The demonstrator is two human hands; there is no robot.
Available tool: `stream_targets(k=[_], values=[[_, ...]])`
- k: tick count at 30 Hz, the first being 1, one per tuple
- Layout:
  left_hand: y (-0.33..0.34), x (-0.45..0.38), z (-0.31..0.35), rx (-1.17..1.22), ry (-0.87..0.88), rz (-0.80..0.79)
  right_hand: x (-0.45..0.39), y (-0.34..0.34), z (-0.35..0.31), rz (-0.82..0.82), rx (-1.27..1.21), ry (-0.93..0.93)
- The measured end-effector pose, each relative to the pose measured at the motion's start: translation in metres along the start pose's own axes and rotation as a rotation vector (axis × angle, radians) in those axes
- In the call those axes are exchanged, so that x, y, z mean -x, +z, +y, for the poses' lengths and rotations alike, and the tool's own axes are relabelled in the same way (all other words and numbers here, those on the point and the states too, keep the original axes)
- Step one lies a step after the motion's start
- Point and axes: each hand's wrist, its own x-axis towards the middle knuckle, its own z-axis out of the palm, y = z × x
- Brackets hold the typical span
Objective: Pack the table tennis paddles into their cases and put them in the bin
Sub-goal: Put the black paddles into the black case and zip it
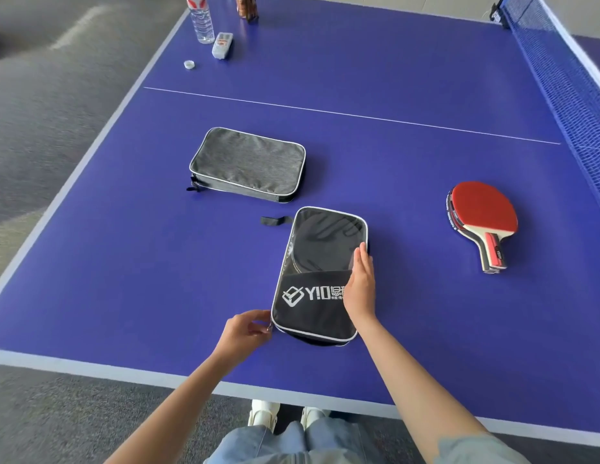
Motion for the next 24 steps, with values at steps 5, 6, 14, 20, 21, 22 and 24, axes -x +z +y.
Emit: stream_targets(k=[5,6,14,20,21,22,24], values=[[0.004,-0.002,-0.009,-0.095,0.121,0.115,0.004,-0.001,-0.009,-0.043,0.474,-0.254],[0.005,-0.004,-0.010,-0.107,0.128,0.141,0.009,0.001,-0.015,-0.104,0.447,-0.362],[0.001,-0.011,-0.011,-0.160,0.184,0.204,0.030,0.024,-0.024,-0.317,0.392,-0.541],[-0.004,-0.005,-0.015,-0.160,0.142,0.098,0.031,0.029,-0.024,-0.279,0.403,-0.524],[-0.005,-0.003,-0.015,-0.161,0.136,0.088,0.031,0.030,-0.024,-0.266,0.407,-0.522],[-0.005,-0.002,-0.014,-0.170,0.135,0.083,0.031,0.031,-0.024,-0.252,0.413,-0.523],[0.000,0.001,-0.010,-0.207,0.147,0.079,0.032,0.033,-0.023,-0.227,0.417,-0.521]])
